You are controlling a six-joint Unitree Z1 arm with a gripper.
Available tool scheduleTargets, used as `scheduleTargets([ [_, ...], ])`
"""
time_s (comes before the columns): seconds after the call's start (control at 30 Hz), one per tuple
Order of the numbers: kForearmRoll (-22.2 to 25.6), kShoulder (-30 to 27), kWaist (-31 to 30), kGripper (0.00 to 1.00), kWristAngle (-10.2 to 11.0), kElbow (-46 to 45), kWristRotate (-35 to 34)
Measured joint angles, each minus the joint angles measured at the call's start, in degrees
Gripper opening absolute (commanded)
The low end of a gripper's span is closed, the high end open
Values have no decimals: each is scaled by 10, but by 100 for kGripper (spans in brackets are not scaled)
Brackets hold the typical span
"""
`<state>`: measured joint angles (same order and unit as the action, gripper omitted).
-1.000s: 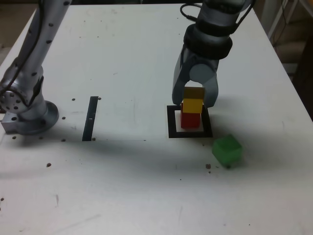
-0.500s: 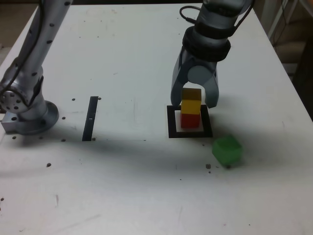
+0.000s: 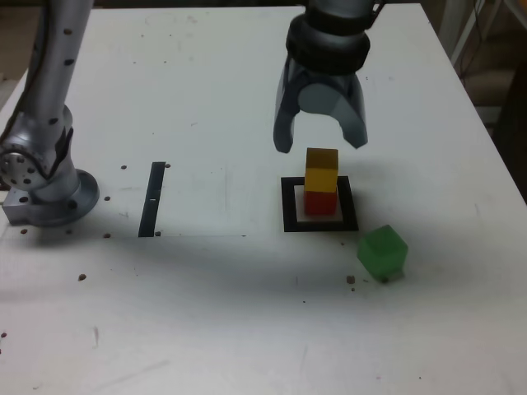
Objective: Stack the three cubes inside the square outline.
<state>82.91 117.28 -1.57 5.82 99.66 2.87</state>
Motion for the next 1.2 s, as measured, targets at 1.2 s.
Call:
scheduleTargets([
  [1.2, 40, 75, -116, 99, 33, 214, 127],
])
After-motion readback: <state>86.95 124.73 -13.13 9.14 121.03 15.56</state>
